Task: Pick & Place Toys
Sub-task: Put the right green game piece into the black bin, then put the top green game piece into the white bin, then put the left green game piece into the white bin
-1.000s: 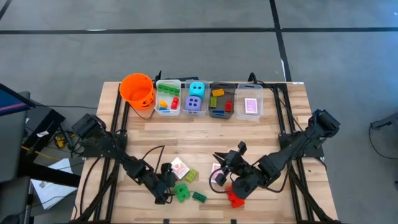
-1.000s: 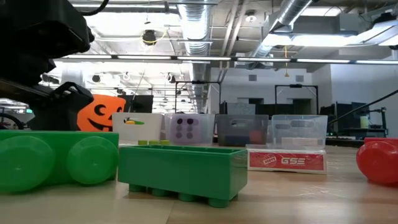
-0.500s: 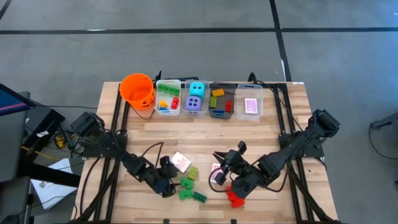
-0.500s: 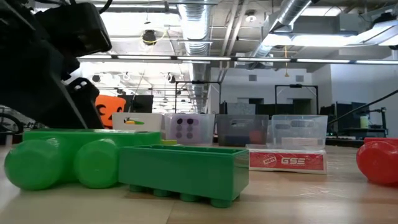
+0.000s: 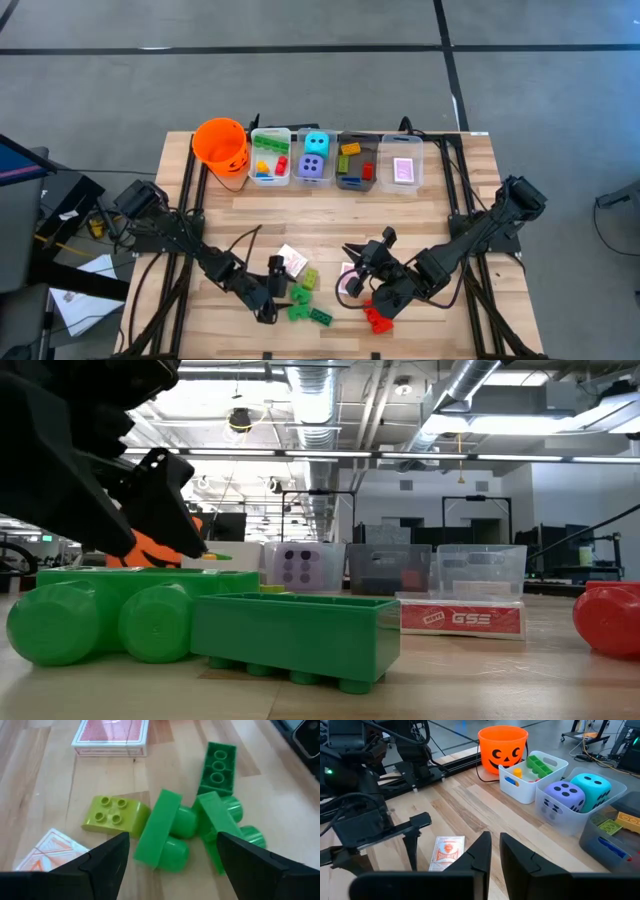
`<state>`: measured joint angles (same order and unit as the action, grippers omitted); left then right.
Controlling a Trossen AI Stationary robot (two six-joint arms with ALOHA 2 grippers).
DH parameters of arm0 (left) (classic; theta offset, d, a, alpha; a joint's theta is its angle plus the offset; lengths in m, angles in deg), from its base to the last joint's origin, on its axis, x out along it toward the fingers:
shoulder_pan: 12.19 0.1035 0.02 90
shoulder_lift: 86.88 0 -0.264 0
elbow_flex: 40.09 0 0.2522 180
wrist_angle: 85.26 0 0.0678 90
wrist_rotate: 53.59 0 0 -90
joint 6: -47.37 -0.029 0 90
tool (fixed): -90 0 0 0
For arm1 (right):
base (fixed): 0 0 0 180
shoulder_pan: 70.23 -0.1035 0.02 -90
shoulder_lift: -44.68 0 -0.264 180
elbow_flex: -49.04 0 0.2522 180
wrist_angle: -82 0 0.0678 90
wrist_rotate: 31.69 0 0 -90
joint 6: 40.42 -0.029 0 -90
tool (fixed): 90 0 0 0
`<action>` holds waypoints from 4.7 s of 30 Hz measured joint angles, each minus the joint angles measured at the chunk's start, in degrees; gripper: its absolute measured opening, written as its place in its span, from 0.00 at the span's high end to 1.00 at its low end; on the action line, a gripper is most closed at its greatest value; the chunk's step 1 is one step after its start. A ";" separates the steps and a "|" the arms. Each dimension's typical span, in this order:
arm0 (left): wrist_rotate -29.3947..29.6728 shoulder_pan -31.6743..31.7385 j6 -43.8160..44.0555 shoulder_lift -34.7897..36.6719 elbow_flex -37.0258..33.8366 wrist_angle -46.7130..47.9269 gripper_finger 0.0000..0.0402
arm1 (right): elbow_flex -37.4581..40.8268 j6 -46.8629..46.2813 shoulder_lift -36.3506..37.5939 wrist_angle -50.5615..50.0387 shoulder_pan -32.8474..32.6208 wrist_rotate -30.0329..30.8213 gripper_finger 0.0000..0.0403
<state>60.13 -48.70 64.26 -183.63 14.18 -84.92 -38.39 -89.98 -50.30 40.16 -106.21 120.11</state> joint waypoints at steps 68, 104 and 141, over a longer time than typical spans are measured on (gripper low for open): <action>16.27 48.43 -15.38 43.76 -9.73 8.74 0.58 | -0.17 12.06 -4.39 11.06 2.25 0.58 0.91; -36.99 30.35 -10.48 27.89 -9.77 -6.19 0.27 | -0.20 17.90 0.81 10.60 -10.04 13.94 0.91; 2.82 -7.18 4.34 -9.74 -0.92 -21.60 0.17 | -0.20 16.75 0.98 10.69 -8.09 14.67 0.91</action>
<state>62.96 -55.88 68.60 -193.37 13.26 -106.52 -38.59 -73.23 -49.31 50.86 -114.30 134.77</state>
